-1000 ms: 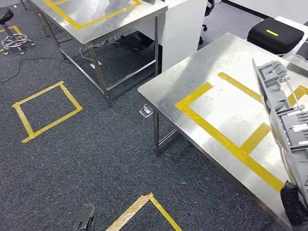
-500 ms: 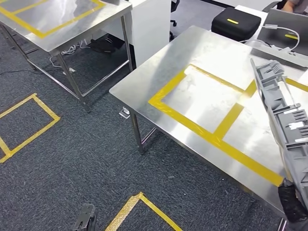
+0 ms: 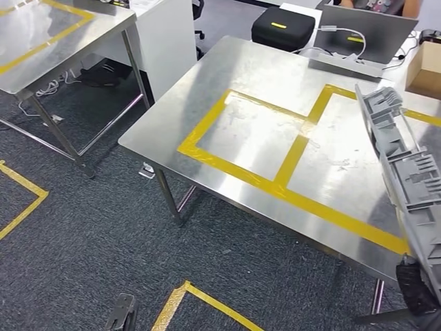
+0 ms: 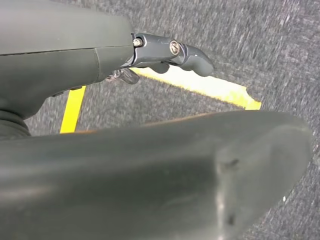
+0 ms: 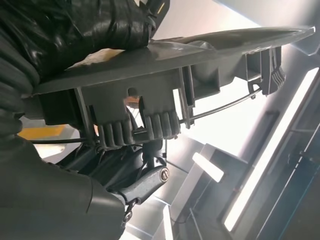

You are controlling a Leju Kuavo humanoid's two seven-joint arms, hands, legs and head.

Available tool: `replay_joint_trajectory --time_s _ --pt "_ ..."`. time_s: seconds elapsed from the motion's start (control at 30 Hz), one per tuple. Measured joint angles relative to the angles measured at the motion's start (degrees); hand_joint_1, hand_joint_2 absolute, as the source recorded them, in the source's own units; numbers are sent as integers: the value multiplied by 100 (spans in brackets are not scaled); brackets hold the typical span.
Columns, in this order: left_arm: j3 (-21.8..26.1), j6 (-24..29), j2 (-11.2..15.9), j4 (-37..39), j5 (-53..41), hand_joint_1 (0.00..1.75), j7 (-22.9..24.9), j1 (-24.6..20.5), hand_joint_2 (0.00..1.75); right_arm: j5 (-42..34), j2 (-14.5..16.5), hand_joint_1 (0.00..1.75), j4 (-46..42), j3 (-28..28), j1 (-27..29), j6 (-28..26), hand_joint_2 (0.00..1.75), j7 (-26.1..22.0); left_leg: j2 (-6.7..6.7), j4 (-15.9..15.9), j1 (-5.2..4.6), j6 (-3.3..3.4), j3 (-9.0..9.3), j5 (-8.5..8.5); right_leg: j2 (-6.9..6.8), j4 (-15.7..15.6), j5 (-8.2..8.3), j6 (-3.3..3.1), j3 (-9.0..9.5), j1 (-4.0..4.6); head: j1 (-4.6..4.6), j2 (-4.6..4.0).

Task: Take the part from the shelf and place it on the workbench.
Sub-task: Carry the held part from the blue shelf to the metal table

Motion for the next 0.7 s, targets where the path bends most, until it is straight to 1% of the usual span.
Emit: replay_joint_trajectory --time_s 0.03,0.07,0.1,0.13,0.17,0.2,0.23,0.27,0.3,0.33,0.37,0.4,0.47,0.5,0.53,0.57,0.6,0.63,0.67,0.7 --pt "-13 3 -3 -1 8 0 1 -9 0 0 -7 175 3 3 -5 -1 175 3 81 -60 16 17 22 25 -137 109 -84 26 -72 13 23 0" --pt "-21 6 -4 -1 10 0 2 -12 0 0 -17 175 7 8 -20 -1 175 4 165 -107 29 31 40 45 -316 328 -224 46 -186 24 45 0" --pt "-24 7 -3 -2 10 0 3 -7 0 0 -27 175 12 16 -36 -1 175 3 245 -121 18 45 48 48 -509 659 -412 71 -348 29 68 0" --pt "-26 5 -3 -2 9 0 4 3 0 -2 -37 175 17 23 -51 -1 175 3 330 -121 11 55 47 43 -610 1033 -588 97 -526 22 80 0" --pt "-27 3 -3 -2 9 0 7 14 0 -4 -41 175 25 28 -56 -1 175 4 412 -118 6 54 48 35 -656 1328 -688 122 -663 14 81 0" --pt "-27 1 -4 -2 9 0 8 21 0 -7 -42 175 34 32 -52 -1 175 8 492 -115 3 49 51 25 -683 1457 -690 144 -717 6 82 0" --pt "-28 2 -4 -2 10 0 9 22 0 -9 -43 175 42 33 -47 -1 175 12 565 -109 3 37 58 11 -710 1345 -578 159 -649 1 83 0" --pt "-28 4 -5 -2 13 0 10 20 0 -9 -43 175 49 34 -44 -1 175 15 634 -96 5 19 70 -9 -766 1019 -390 167 -467 -2 83 0" --pt "-28 8 -7 -2 17 0 10 17 0 -9 -44 175 51 36 -45 -1 175 16 696 -78 3 -7 85 -35 -890 603 -229 170 -243 2 83 0" --pt "-28 13 -7 -2 24 0 11 15 0 -8 -44 175 54 39 -51 -1 175 15 749 -49 -11 -39 96 -68 -1000 250 -114 146 -35 11 83 0" --pt "-28 18 -7 -2 38 0 11 13 0 -6 -45 175 56 43 -56 -1 175 16 794 -24 -27 -71 106 -94 -1075 28 -62 107 98 24 78 0" --pt "-30 21 -5 -2 54 0 13 12 0 -4 -45 175 59 46 -58 -1 175 18 836 -6 -44 -100 113 -112 -1107 -47 -71 61 147 39 74 0" --pt "-38 25 -5 -2 98 0 16 5 0 2 -46 175 61 49 -50 -1 175 24 920 12 -52 -149 129 -140 -990 -29 -69 -31 141 45 67 0" --pt "-45 25 -5 -2 113 0 17 0 0 7 -46 175 61 49 -44 -1 175 25 892 45 -40 -177 131 -184 -938 -30 -63 -62 140 37 64 0" --pt "-52 25 -6 -2 125 0 17 -5 0 12 -46 175 61 50 -43 -1 175 26 799 157 -25 -204 97 -275 -884 -37 -56 -95 144 27 57 0" --pt "-58 25 -6 -2 129 0 17 -7 0 18 -46 175 61 51 -48 -1 175 26 668 390 -10 -229 4 -423 -830 -44 -48 -126 151 15 44 0" --pt "-63 25 -6 -2 132 0 17 0 0 22 -46 175 62 52 -52 -1 175 26 521 744 3 -246 -151 -608 -775 -43 -48 -147 151 14 35 0" --pt "-65 25 -6 -2 138 0 17 14 0 24 -46 175 62 52 -57 -1 175 26 435 1161 9 -254 -346 -788 -710 -42 -50 -165 151 17 29 0" --pt "-67 25 -6 -2 150 0 16 32 0 26 -46 175 62 53 -59 -1 175 27 399 1517 11 -255 -525 -902 -635 -39 -52 -175 153 23 27 0" --pt "-69 25 -6 -2 165 0 16 47 0 26 -46 175 62 53 -59 -1 175 28 386 1708 11 -247 -636 -910 -556 -35 -54 -180 156 31 27 0"
